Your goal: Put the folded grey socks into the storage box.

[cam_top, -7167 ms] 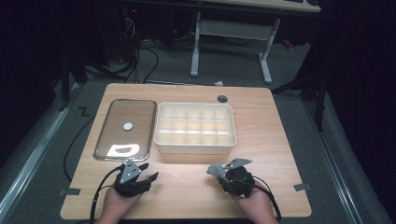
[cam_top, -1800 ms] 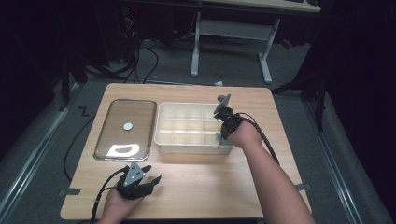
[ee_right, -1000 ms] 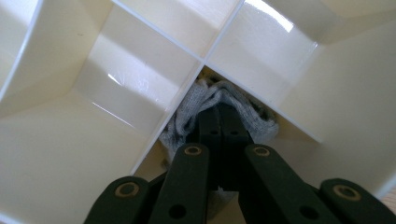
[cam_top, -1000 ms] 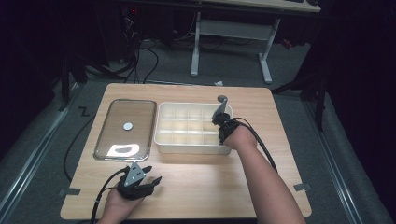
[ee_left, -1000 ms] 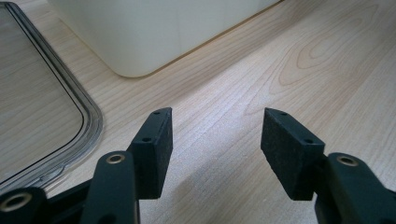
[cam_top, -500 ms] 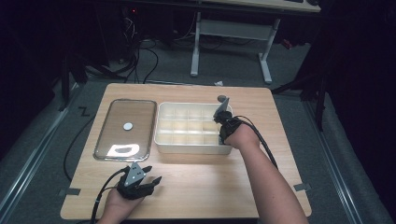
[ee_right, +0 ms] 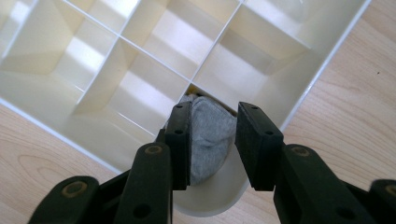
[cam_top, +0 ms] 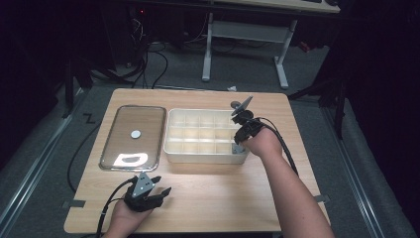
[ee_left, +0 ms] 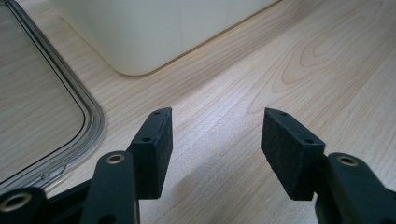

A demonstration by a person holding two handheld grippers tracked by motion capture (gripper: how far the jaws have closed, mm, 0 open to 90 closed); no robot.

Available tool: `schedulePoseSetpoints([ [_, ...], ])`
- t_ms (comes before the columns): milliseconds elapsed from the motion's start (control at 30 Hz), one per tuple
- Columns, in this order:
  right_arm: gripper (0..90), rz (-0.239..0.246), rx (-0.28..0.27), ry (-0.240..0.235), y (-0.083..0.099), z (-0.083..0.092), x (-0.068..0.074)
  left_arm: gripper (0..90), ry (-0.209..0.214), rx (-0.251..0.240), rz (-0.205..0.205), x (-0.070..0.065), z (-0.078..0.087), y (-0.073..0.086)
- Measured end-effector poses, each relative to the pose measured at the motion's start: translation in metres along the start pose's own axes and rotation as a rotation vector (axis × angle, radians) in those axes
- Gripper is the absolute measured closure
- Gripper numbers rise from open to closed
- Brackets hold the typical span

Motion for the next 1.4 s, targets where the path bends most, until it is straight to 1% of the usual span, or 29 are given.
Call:
schedulePoseSetpoints([
  [67,65.7,-0.002,-0.011,-0.004,0.001,0.002,0.0,44.1,-0.003,0.006,-0.006,0.001,0.0,0.001],
  [100,65.2,-0.007,-0.013,-0.009,0.002,0.002,0.0,44.0,-0.005,0.002,0.0,0.002,0.0,0.0],
  [133,64.6,0.004,-0.023,-0.006,0.003,0.002,-0.001,44.0,-0.006,0.002,0.002,0.003,0.0,0.0],
  [200,63.0,0.008,-0.032,-0.006,0.005,0.003,0.0,44.0,-0.006,-0.006,0.012,0.005,0.001,0.0],
  [333,60.3,0.015,-0.064,-0.027,0.009,0.003,0.003,44.0,-0.003,-0.002,0.017,0.009,0.002,0.001],
  [367,59.5,0.016,-0.069,-0.027,0.01,0.003,0.003,44.0,0.0,-0.007,0.024,0.009,0.002,0.001],
  [433,57.2,0.0,-0.085,-0.05,0.013,0.003,0.005,44.0,-0.001,-0.009,0.027,0.009,0.002,0.001],
  [467,56.7,0.002,-0.103,-0.064,0.013,0.004,0.006,44.0,0.0,-0.008,0.026,0.01,0.002,0.001],
  [500,56.6,0.003,-0.119,-0.069,0.014,0.005,0.006,44.0,0.0,-0.008,0.026,0.01,0.002,0.001],
  [567,55.6,-0.001,-0.149,-0.069,0.017,0.006,0.007,44.0,0.0,-0.016,0.032,0.011,0.002,0.0],
  [667,52.5,-0.009,-0.203,-0.081,0.021,0.011,0.01,44.0,-0.001,-0.012,0.029,0.011,0.001,0.0],
  [800,50.4,-0.016,-0.274,-0.072,0.029,0.017,0.012,44.0,-0.002,-0.014,0.032,0.01,0.001,-0.001],
  [867,49.0,0.0,-0.288,-0.06,0.036,0.018,0.013,44.0,-0.001,-0.018,0.033,0.01,0.001,-0.002],
  [900,48.6,-0.001,-0.305,-0.07,0.038,0.019,0.015,44.0,0.001,-0.021,0.031,0.01,0.0,-0.003],
  [933,47.8,-0.009,-0.316,-0.081,0.041,0.018,0.015,44.0,0.0,-0.019,0.028,0.01,0.0,-0.003],
  [967,47.0,-0.007,-0.316,-0.071,0.044,0.017,0.015,44.0,0.002,-0.018,0.028,0.01,0.0,-0.003],
  [1000,46.9,-0.002,-0.329,-0.061,0.047,0.017,0.016,44.0,0.004,-0.019,0.029,0.01,0.0,-0.003],
  [1033,46.4,-0.004,-0.341,-0.062,0.05,0.016,0.017,43.9,0.005,-0.019,0.028,0.009,0.0,-0.003],
  [1067,45.4,-0.008,-0.341,-0.064,0.053,0.015,0.018,44.0,0.006,-0.02,0.028,0.009,0.0,-0.003],
  [1100,45.1,-0.002,-0.351,-0.053,0.055,0.013,0.019,43.9,0.007,-0.021,0.027,0.009,0.0,-0.003],
  [1133,44.9,-0.002,-0.371,-0.057,0.058,0.012,0.02,44.0,0.007,-0.022,0.028,0.009,0.0,-0.004],
  [1167,44.1,-0.008,-0.378,-0.066,0.06,0.011,0.021,44.0,0.009,-0.022,0.028,0.008,0.001,-0.004],
  [1300,43.6,-0.009,-0.428,-0.069,0.072,0.006,0.026,44.0,0.008,-0.026,0.027,0.007,0.001,-0.005],
  [1333,43.4,-0.018,-0.433,-0.074,0.076,0.005,0.027,43.9,0.008,-0.024,0.025,0.006,0.001,-0.004],
  [1400,43.4,-0.016,-0.461,-0.067,0.081,0.002,0.029,43.9,0.01,-0.02,0.022,0.005,0.001,-0.004],
])
Point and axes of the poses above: each handheld gripper's, and its own axes: z roughly backward along the jaws, y roughly out of its underside, x roughly to its left, the point moved 10 cm from there along -z, roughly forward along the jaws, and after that the axes turned 9 degrees about x, right-handed, at the moved point
